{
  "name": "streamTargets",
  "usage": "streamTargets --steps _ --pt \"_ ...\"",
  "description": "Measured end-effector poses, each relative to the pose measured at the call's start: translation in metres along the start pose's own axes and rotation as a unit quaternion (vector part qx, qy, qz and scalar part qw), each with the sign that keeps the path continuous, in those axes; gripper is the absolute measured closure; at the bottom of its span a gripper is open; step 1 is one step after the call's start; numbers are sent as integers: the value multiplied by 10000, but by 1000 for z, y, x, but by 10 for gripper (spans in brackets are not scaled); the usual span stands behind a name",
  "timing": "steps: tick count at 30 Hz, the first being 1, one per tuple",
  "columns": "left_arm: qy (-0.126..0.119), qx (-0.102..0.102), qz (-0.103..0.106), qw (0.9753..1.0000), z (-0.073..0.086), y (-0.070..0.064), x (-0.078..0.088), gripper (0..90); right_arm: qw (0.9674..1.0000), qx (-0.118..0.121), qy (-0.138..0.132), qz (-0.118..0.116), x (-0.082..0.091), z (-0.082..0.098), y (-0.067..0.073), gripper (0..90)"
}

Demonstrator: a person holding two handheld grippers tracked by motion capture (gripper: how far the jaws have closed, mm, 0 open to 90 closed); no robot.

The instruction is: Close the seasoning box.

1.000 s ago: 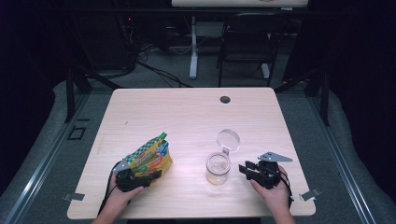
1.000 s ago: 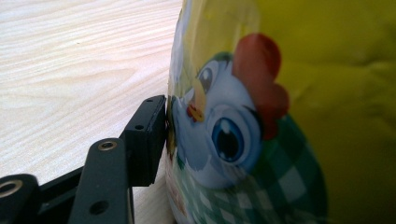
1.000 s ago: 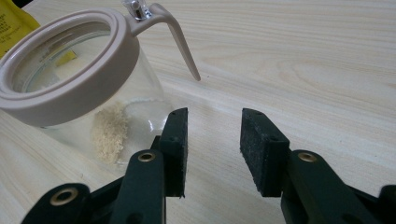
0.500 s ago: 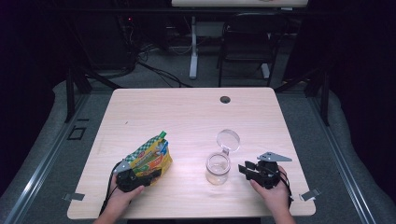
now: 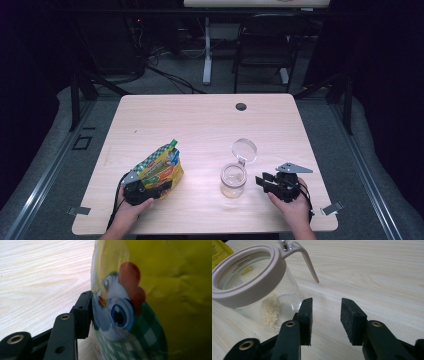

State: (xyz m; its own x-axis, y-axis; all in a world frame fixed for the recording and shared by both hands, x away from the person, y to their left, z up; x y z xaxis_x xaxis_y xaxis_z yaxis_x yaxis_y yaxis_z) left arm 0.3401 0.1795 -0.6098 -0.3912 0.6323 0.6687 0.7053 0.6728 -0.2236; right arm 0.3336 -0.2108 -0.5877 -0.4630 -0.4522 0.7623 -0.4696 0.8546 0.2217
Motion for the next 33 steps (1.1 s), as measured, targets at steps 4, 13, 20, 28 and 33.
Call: streamTargets --steps 4,13,20,28,33 --pt "-34 27 27 10000 -2 0 3 514 10000 11 1 1 0 0 0 622" --pt "-248 64 -48 9997 -9 -2 13 515 10000 14 -29 12 1 0 0 622" --pt "-205 -65 -173 9996 -11 -4 17 516 10000 18 -51 3 1 -1 0 622" --pt "33 -490 -479 9976 -14 -10 24 516 10000 26 -58 21 2 -1 0 623" --pt "34 -610 -626 9962 -16 -14 26 516 10000 25 -56 20 2 0 0 622"
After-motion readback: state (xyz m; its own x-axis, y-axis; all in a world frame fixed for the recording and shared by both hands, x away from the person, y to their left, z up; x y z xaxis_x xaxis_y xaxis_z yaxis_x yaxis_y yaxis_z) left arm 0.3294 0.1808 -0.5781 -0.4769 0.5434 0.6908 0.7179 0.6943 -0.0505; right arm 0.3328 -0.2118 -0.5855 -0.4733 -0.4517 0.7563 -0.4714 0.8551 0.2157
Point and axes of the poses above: each handheld gripper's, and its own axes: x roughly backward along the jaws, z roughly out of its underside, y roughly to its left, the point moved 6 cm from there along -x, roughly forward along the jaws, and after that the axes turned 14 degrees about y, right-handed, at the moved point
